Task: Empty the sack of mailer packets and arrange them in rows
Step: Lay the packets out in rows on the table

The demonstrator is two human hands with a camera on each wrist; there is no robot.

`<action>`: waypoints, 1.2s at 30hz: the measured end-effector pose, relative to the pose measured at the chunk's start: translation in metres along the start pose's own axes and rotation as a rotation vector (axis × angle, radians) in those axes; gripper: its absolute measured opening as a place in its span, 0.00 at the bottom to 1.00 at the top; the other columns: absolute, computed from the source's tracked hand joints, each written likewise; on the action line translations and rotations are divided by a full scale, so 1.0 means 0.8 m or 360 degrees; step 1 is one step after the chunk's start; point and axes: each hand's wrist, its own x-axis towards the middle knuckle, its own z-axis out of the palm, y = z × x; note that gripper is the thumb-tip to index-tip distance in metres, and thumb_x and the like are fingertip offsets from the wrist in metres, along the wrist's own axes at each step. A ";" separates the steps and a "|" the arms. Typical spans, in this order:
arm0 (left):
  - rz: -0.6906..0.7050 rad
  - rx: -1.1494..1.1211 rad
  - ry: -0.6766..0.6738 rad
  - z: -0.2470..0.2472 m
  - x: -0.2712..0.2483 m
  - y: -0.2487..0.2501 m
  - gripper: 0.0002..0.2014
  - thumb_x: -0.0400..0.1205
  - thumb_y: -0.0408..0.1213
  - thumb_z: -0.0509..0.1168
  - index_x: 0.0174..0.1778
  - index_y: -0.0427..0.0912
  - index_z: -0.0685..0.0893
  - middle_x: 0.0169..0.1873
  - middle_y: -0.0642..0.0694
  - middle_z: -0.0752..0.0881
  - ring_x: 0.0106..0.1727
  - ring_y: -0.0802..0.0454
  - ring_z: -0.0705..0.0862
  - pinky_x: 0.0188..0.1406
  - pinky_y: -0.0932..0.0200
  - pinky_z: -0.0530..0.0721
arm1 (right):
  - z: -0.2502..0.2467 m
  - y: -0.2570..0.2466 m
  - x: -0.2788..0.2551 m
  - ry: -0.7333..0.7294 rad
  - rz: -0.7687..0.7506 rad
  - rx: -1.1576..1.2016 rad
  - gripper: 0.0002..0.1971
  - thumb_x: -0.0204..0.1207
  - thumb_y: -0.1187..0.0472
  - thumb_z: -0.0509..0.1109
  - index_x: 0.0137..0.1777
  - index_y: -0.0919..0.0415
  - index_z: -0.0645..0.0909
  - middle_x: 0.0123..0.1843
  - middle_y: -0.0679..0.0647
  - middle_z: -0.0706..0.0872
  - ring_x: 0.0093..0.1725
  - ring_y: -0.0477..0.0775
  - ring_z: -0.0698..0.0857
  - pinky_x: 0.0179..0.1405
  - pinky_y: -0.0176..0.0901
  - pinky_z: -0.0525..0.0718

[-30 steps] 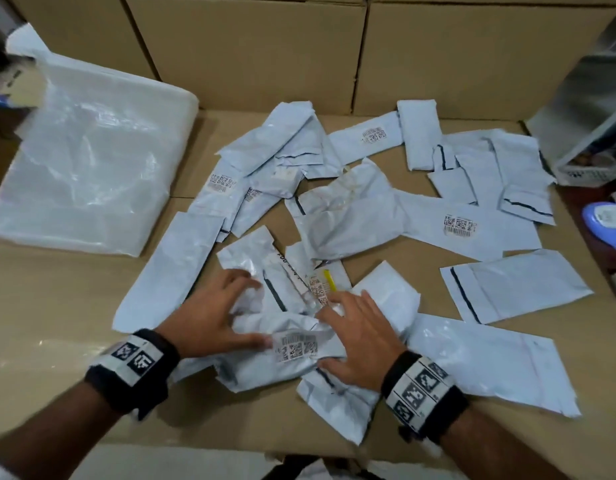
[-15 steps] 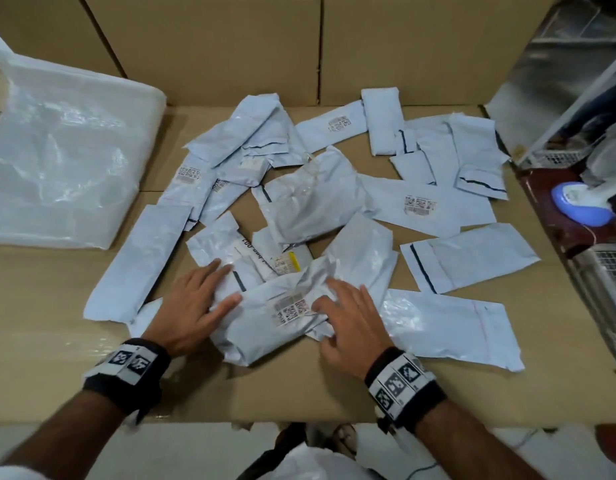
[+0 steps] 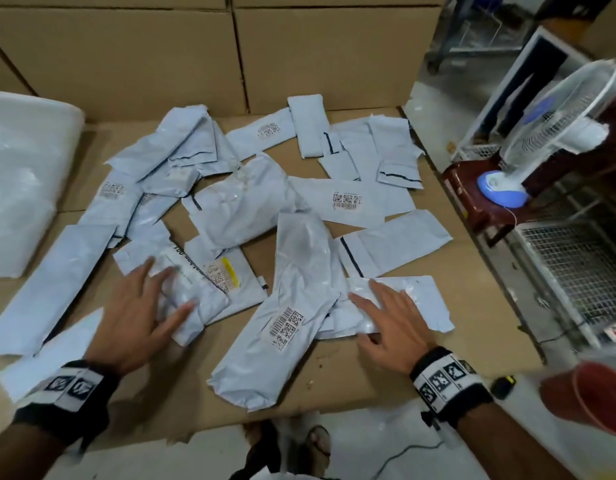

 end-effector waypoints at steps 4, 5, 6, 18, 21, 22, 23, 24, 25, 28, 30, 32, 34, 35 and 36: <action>0.0149 0.0163 -0.0279 0.033 0.055 0.062 0.45 0.75 0.80 0.45 0.84 0.58 0.60 0.86 0.42 0.56 0.85 0.40 0.58 0.83 0.40 0.58 | -0.012 0.017 0.002 0.0051 0.0337 -0.0227 0.32 0.76 0.37 0.56 0.81 0.42 0.68 0.78 0.56 0.73 0.73 0.61 0.74 0.67 0.57 0.76; 0.0142 0.0198 -0.0335 0.043 0.063 0.069 0.47 0.72 0.82 0.42 0.84 0.58 0.62 0.86 0.43 0.58 0.85 0.40 0.58 0.84 0.41 0.58 | -0.015 0.025 -0.001 0.0065 0.0451 -0.0248 0.31 0.77 0.37 0.57 0.80 0.43 0.68 0.77 0.57 0.73 0.71 0.62 0.75 0.65 0.57 0.77; 0.0158 0.0239 -0.0386 0.052 0.068 0.075 0.50 0.70 0.84 0.41 0.83 0.58 0.65 0.85 0.42 0.61 0.84 0.40 0.60 0.83 0.40 0.59 | -0.018 0.035 -0.004 0.0066 0.0563 -0.0255 0.30 0.78 0.36 0.58 0.80 0.43 0.68 0.76 0.58 0.73 0.71 0.62 0.75 0.64 0.57 0.78; 0.0007 0.0129 -0.0115 0.068 0.067 0.094 0.43 0.73 0.73 0.61 0.79 0.51 0.69 0.73 0.38 0.73 0.72 0.37 0.73 0.71 0.41 0.73 | -0.055 -0.030 0.102 0.0201 0.0287 0.0438 0.52 0.64 0.24 0.72 0.83 0.50 0.63 0.83 0.60 0.65 0.81 0.64 0.66 0.80 0.58 0.68; -0.0142 0.0184 -0.0351 0.069 0.056 0.073 0.43 0.74 0.71 0.55 0.83 0.52 0.61 0.81 0.36 0.64 0.81 0.36 0.63 0.80 0.37 0.61 | -0.022 -0.076 0.135 -0.0051 -0.0033 0.0321 0.51 0.64 0.34 0.77 0.85 0.44 0.58 0.86 0.58 0.61 0.84 0.64 0.61 0.84 0.61 0.60; -0.0083 0.0128 -0.0356 0.065 0.050 0.066 0.41 0.73 0.69 0.56 0.81 0.52 0.65 0.80 0.39 0.67 0.79 0.37 0.67 0.79 0.37 0.63 | -0.014 -0.088 0.139 -0.0071 -0.0145 0.0305 0.48 0.64 0.41 0.79 0.84 0.43 0.62 0.84 0.56 0.64 0.82 0.63 0.64 0.83 0.61 0.61; -0.0005 0.0067 -0.0342 0.060 0.044 0.058 0.39 0.71 0.65 0.58 0.78 0.51 0.70 0.76 0.42 0.72 0.75 0.39 0.72 0.75 0.38 0.68 | -0.009 -0.098 0.141 -0.0054 -0.0253 0.0328 0.44 0.63 0.49 0.80 0.81 0.43 0.66 0.81 0.54 0.69 0.78 0.61 0.68 0.81 0.60 0.66; 0.0060 -0.0004 -0.0329 0.053 0.037 0.051 0.36 0.70 0.62 0.62 0.73 0.51 0.73 0.72 0.46 0.76 0.71 0.41 0.77 0.70 0.41 0.71 | -0.005 -0.109 0.143 -0.0013 -0.0352 0.0367 0.41 0.61 0.55 0.78 0.78 0.44 0.71 0.77 0.51 0.74 0.73 0.58 0.73 0.77 0.59 0.71; 0.0090 -0.0102 -0.0327 0.045 0.028 0.045 0.32 0.69 0.58 0.65 0.70 0.54 0.75 0.68 0.50 0.79 0.66 0.44 0.79 0.66 0.44 0.73 | 0.000 -0.118 0.145 0.0016 -0.0438 0.0399 0.40 0.59 0.60 0.75 0.76 0.46 0.74 0.72 0.50 0.78 0.68 0.57 0.76 0.73 0.57 0.75; 0.0065 -0.0437 -0.0314 0.031 0.017 0.026 0.26 0.69 0.48 0.71 0.62 0.63 0.72 0.55 0.57 0.80 0.57 0.49 0.79 0.57 0.48 0.78 | 0.010 -0.140 0.153 -0.0044 -0.0685 0.0358 0.38 0.60 0.63 0.72 0.75 0.48 0.75 0.68 0.50 0.82 0.64 0.56 0.79 0.73 0.53 0.75; 0.0026 -0.0565 -0.0274 0.026 0.024 0.015 0.19 0.74 0.47 0.71 0.59 0.61 0.74 0.52 0.60 0.78 0.55 0.55 0.78 0.55 0.49 0.80 | 0.009 -0.148 0.167 -0.0108 -0.0765 0.0362 0.36 0.62 0.56 0.73 0.75 0.48 0.76 0.69 0.50 0.82 0.67 0.56 0.79 0.77 0.53 0.71; 0.0010 -0.0578 -0.0154 0.019 0.043 0.004 0.13 0.77 0.47 0.69 0.56 0.59 0.76 0.52 0.61 0.76 0.56 0.59 0.78 0.57 0.51 0.80 | -0.002 -0.156 0.189 0.0000 -0.0691 0.0561 0.29 0.63 0.43 0.72 0.67 0.47 0.82 0.64 0.47 0.84 0.62 0.53 0.83 0.72 0.53 0.77; -0.0077 -0.0548 -0.0015 0.011 0.073 -0.010 0.15 0.75 0.50 0.63 0.58 0.56 0.77 0.57 0.55 0.77 0.60 0.55 0.78 0.62 0.50 0.79 | -0.016 -0.158 0.221 0.0351 -0.0523 0.0762 0.26 0.66 0.37 0.71 0.59 0.51 0.87 0.58 0.48 0.87 0.57 0.52 0.85 0.62 0.53 0.83; -0.0121 -0.0492 0.0035 0.006 0.093 -0.019 0.21 0.73 0.53 0.59 0.61 0.54 0.78 0.60 0.51 0.78 0.64 0.51 0.77 0.65 0.49 0.78 | -0.024 -0.160 0.238 0.0508 -0.0407 0.0772 0.28 0.68 0.36 0.70 0.62 0.53 0.86 0.60 0.51 0.86 0.60 0.54 0.84 0.64 0.53 0.82; -0.0145 -0.0389 0.0046 0.000 0.116 -0.027 0.27 0.71 0.55 0.57 0.65 0.51 0.78 0.64 0.46 0.78 0.67 0.46 0.77 0.67 0.47 0.77 | -0.032 -0.163 0.254 0.0566 -0.0274 0.0711 0.32 0.69 0.36 0.70 0.69 0.53 0.82 0.67 0.55 0.83 0.67 0.58 0.81 0.70 0.54 0.78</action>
